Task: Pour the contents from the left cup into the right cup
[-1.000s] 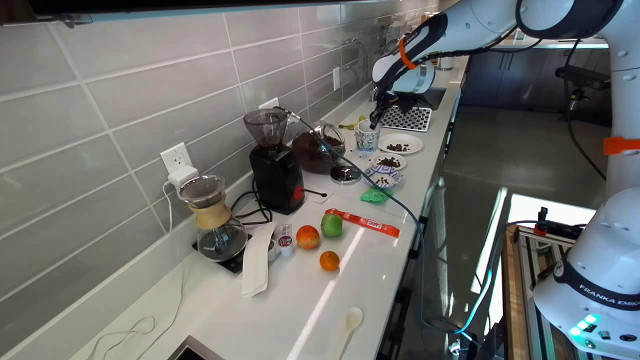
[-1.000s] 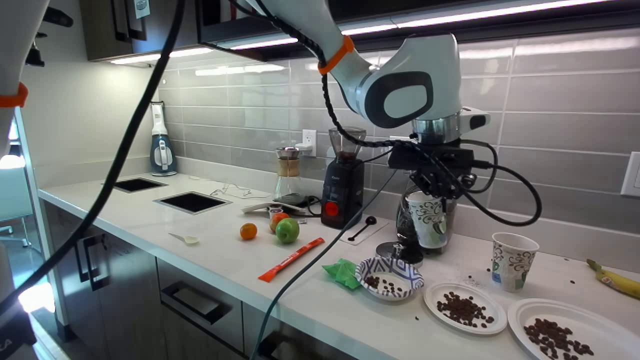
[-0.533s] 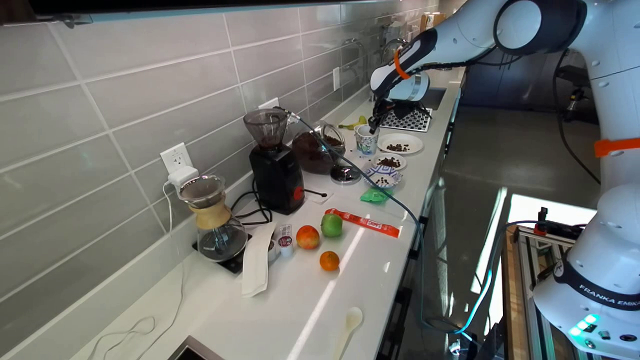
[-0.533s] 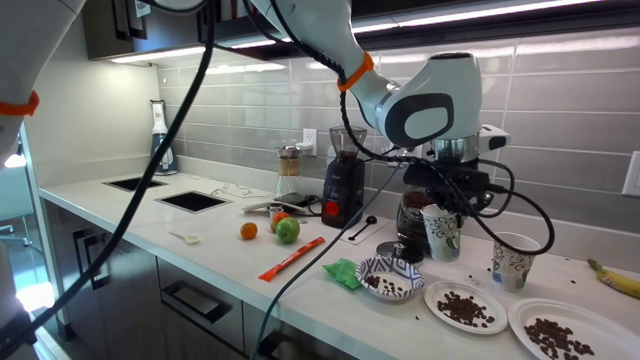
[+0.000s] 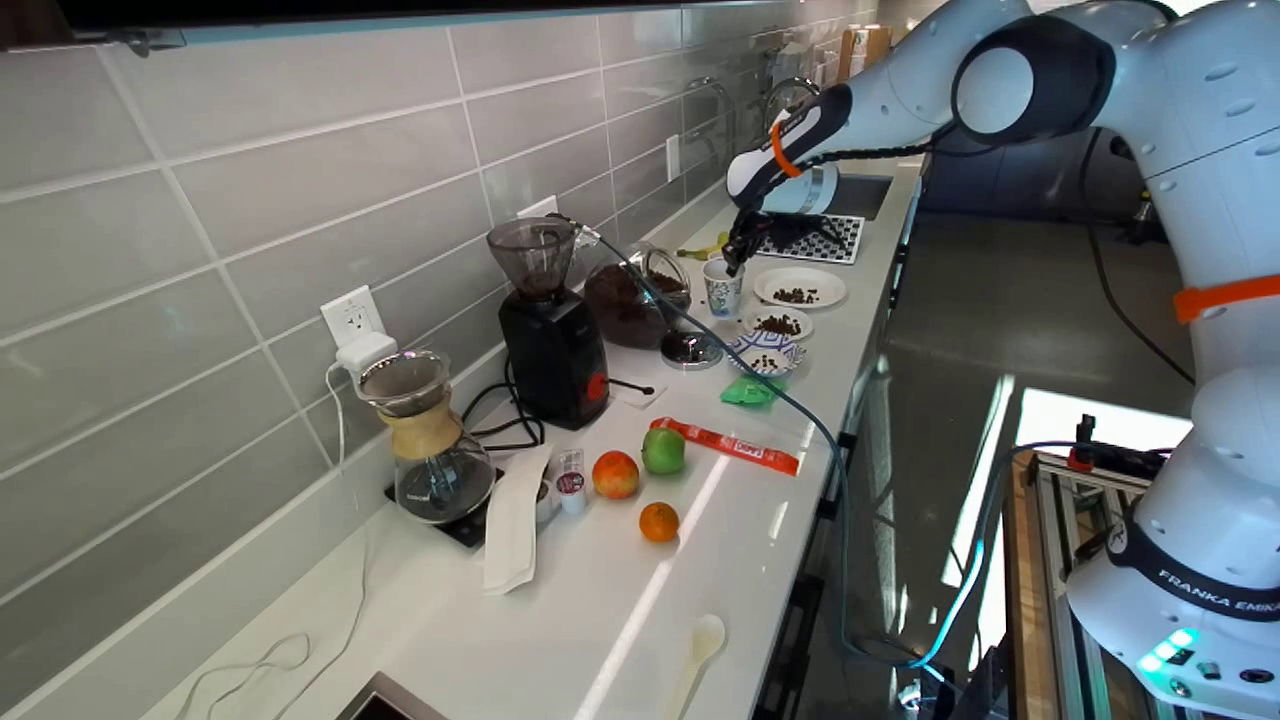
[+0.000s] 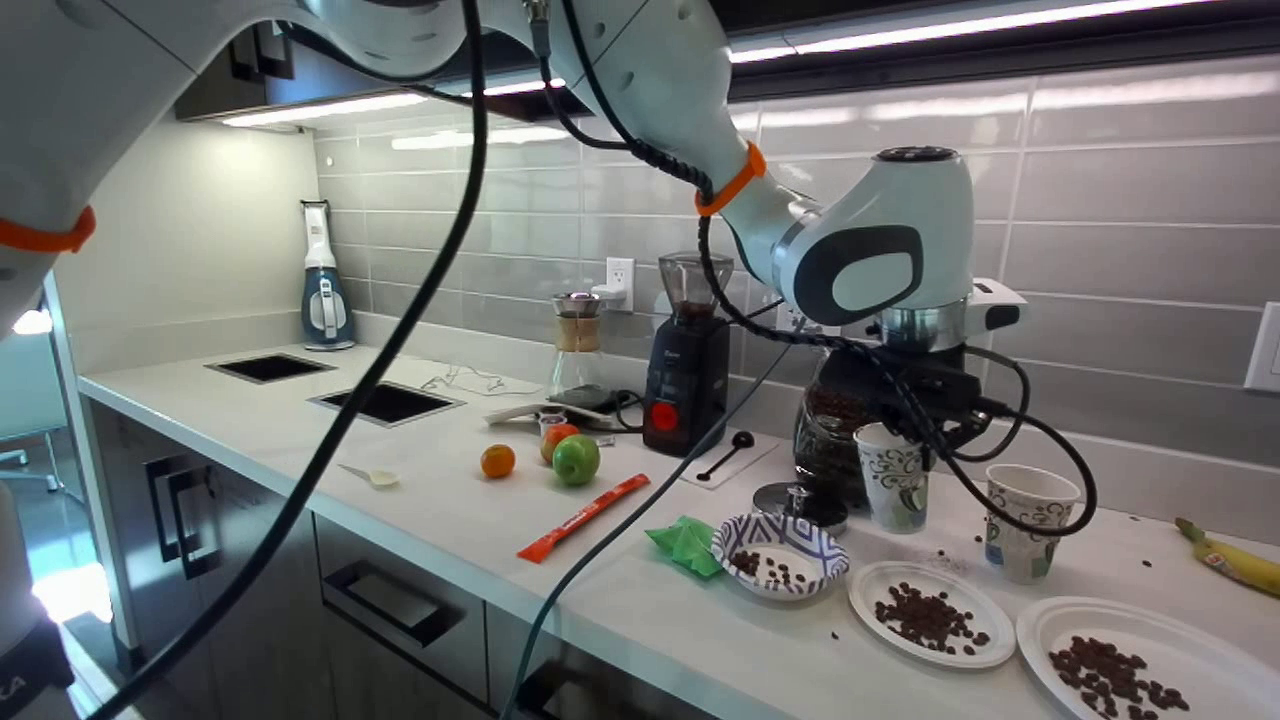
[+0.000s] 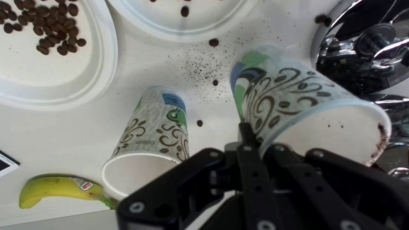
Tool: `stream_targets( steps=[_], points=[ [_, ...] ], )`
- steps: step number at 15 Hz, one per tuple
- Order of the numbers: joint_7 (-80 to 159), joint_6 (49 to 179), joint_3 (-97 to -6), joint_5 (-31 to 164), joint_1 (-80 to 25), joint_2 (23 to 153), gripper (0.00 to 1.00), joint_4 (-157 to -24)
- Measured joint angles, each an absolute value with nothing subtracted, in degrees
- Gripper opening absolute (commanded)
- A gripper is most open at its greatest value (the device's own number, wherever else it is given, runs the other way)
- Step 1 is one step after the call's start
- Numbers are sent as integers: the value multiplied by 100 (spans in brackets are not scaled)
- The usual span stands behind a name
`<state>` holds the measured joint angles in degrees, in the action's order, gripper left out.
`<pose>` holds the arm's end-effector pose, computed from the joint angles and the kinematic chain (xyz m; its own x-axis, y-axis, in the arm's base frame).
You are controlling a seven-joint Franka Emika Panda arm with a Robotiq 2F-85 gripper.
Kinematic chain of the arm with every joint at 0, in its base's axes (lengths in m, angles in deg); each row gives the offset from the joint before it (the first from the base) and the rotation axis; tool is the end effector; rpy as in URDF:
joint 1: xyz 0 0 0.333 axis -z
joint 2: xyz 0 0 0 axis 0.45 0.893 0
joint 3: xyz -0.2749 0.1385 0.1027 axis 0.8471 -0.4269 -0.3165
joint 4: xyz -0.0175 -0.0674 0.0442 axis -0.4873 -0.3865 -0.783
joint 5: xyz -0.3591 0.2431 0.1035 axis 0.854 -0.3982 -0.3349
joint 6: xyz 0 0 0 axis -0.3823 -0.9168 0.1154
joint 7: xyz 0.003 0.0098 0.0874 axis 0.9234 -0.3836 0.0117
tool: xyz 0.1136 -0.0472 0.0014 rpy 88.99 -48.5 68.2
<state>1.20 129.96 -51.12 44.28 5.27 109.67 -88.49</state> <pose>0.6340 -0.4646 0.2477 0.8798 -0.2487 0.4050 -0.2805 -0.9597 0.0199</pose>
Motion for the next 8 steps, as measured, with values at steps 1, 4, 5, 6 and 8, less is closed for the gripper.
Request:
stream_targets(
  steps=[1,4,5,6,8],
  points=[
    [188,12942,-5113,4500,527,11045,1,-8756],
    [387,12658,-5103,4777,529,11234,1,-8502],
    [434,12572,-5103,4849,532,11276,1,-8431],
    [460,12500,-5103,4901,538,11315,1,-8359],
    [482,12421,-5115,4917,559,11372,1,-8263]
  ],
)
